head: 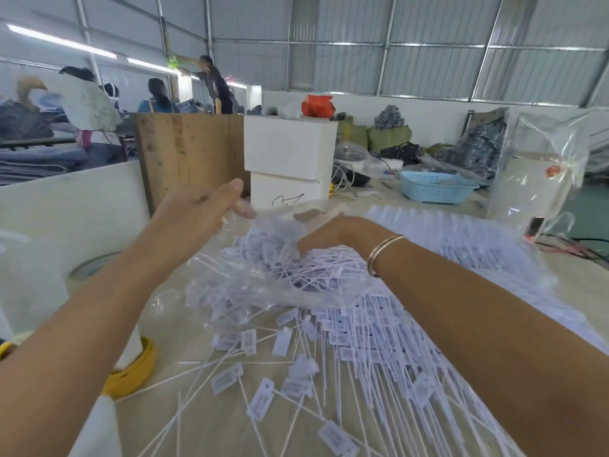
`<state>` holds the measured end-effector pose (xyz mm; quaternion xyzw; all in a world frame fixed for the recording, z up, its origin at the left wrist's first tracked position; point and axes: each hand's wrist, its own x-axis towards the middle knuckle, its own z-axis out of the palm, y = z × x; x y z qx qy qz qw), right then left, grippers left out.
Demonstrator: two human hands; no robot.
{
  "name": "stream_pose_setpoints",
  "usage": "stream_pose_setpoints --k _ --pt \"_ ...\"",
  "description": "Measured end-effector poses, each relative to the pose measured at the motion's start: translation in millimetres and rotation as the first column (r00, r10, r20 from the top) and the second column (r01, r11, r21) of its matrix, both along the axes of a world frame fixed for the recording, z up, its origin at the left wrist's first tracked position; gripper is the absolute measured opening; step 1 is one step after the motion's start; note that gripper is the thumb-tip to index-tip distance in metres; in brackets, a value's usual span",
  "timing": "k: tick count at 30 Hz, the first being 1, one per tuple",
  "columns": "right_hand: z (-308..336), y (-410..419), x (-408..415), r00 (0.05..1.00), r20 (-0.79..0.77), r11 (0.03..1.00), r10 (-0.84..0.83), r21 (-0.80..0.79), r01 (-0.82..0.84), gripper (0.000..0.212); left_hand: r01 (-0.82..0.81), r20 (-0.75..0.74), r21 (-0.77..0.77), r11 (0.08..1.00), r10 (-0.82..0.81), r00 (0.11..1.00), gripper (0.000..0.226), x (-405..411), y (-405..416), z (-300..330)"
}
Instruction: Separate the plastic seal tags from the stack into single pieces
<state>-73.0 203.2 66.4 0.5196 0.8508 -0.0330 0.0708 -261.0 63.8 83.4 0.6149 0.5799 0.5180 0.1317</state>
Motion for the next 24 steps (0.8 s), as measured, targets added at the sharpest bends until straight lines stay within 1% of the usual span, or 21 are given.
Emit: stream_pose_setpoints --k 1,3,4,6,7,9,10,11,12,13,14,15,16,17,18,19,20,21,22,23,24 --pt "5 -12 6 1.0 -0.01 1.0 0.007 -0.01 -0.008 0.073 -0.024 0.016 -0.002 1.0 0.024 1.0 0.04 2 0 0" --pt "10 -43 15 0.998 0.06 0.996 0.026 0.087 -0.031 0.053 -0.058 0.08 -0.004 0.998 0.059 0.995 0.043 5 0 0" --pt "7 -62 17 0.997 0.049 0.987 0.056 0.147 -0.063 0.043 -0.069 0.112 -0.006 0.998 0.07 0.991 0.045 7 -1 1" --pt "-4 -102 12 0.984 -0.073 0.963 0.161 0.229 -0.141 0.029 -0.061 0.147 -0.028 0.998 0.065 0.987 0.046 11 -2 2" --pt "-10 -124 4 0.955 -0.151 0.947 0.257 0.238 -0.217 0.025 -0.043 0.155 -0.033 0.999 0.047 0.987 0.045 13 -3 1" --pt "-29 -161 -18 0.863 -0.19 0.877 0.468 0.22 -0.428 0.022 -0.001 0.155 -0.033 0.999 0.006 0.988 0.046 16 -5 1" --pt "-40 -173 -29 0.816 -0.131 0.815 0.563 0.251 -0.522 0.022 0.006 0.162 -0.035 0.999 0.0 0.987 0.047 17 -6 -1" --pt "-50 -180 -38 0.776 -0.03 0.742 0.63 0.317 -0.59 0.024 -0.001 0.172 -0.037 0.999 0.008 0.985 0.048 18 -6 -2" --pt "-59 -183 -45 0.749 0.04 0.681 0.661 0.387 -0.622 0.027 -0.015 0.182 -0.037 0.999 0.022 0.983 0.05 18 -6 -3" --pt "-64 -185 -49 0.745 0.037 0.655 0.666 0.449 -0.608 0.03 -0.029 0.199 -0.027 0.999 0.034 0.979 0.051 18 -6 -5" --pt "-68 -185 -50 0.731 -0.026 0.634 0.681 0.52 -0.572 0.032 -0.051 0.232 -0.01 0.999 0.051 0.971 0.052 17 -7 -6" --pt "-71 -183 -49 0.69 -0.093 0.598 0.718 0.59 -0.543 0.032 -0.081 0.273 0.007 0.997 0.077 0.959 0.053 15 -6 -6" --pt "-75 -179 -48 0.632 -0.135 0.554 0.763 0.639 -0.533 0.03 -0.118 0.305 0.012 0.993 0.109 0.946 0.054 12 -5 -6" --pt "-80 -176 -47 0.577 -0.139 0.518 0.805 0.64 -0.567 0.028 -0.142 0.313 0.016 0.99 0.13 0.941 0.053 9 -5 -6" --pt "-85 -172 -46 0.542 -0.11 0.492 0.833 0.595 -0.635 0.027 -0.148 0.286 0.012 0.989 0.138 0.948 0.05 7 -5 -7" --pt "-88 -167 -46 0.547 -0.071 0.503 0.834 0.506 -0.701 0.025 -0.147 0.204 -0.002 0.989 0.144 0.968 0.045 4 -5 -9" --pt "-92 -163 -47 0.6 -0.018 0.555 0.8 0.403 -0.728 0.025 -0.156 0.078 -0.033 0.987 0.158 0.984 0.041 0 -5 -10" --pt "-95 -159 -49 0.674 0.048 0.624 0.737 0.333 -0.706 0.03 -0.178 -0.062 -0.08 0.981 0.174 0.983 0.04 -4 -6 -12" --pt "-100 -153 -51 0.734 0.107 0.676 0.671 0.318 -0.665 0.037 -0.204 -0.195 -0.142 0.969 0.175 0.965 0.041 -8 -6 -14" --pt "-102 -150 -53 0.772 0.109 0.715 0.626 0.316 -0.624 0.043 -0.222 -0.302 -0.21 0.952 0.153 0.941 0.044 -12 -6 -17" --pt "-102 -148 -55 0.793 0.071 0.747 0.605 0.295 -0.596 0.046 -0.233 -0.382 -0.267 0.935 0.119 0.916 0.047 -17 -4 -22"
